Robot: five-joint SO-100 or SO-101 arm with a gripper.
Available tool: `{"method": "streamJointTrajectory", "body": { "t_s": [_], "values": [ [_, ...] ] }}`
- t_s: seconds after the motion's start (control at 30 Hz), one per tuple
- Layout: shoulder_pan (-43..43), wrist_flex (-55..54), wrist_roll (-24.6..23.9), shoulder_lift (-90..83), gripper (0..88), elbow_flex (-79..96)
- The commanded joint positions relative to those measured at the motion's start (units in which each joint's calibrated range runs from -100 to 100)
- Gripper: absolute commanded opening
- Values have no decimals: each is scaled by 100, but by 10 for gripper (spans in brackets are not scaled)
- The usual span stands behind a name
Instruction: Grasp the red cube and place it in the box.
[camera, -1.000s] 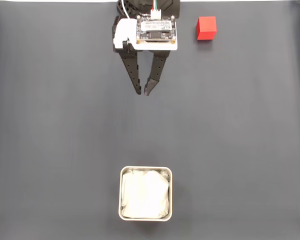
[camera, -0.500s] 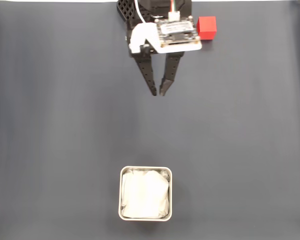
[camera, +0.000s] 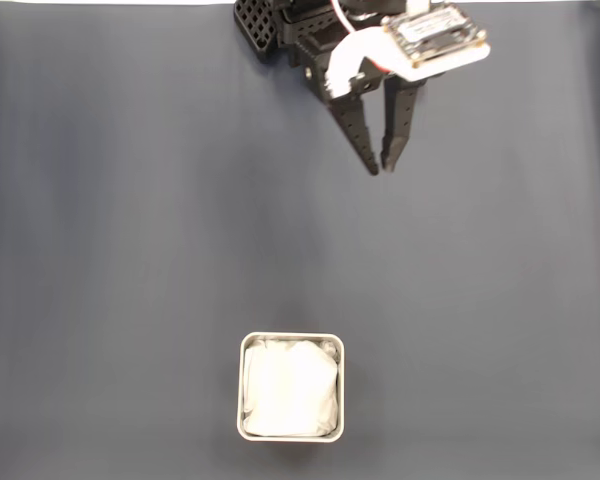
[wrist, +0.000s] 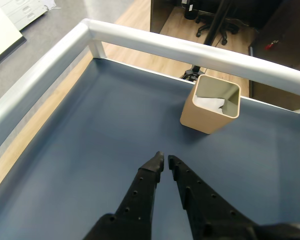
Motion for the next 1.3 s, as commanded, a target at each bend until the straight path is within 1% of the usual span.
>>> {"method": "streamJointTrajectory", "body": {
  "t_s": [0.0, 0.2, 0.73, 1.27],
  "values": [
    [-264, 98, 78, -252, 0, 54],
    [-740, 311, 59, -365, 0, 136],
    [-2224, 475, 39, -451, 0, 246],
    [-3254, 770, 34, -633, 2, 291]
  ]
}}
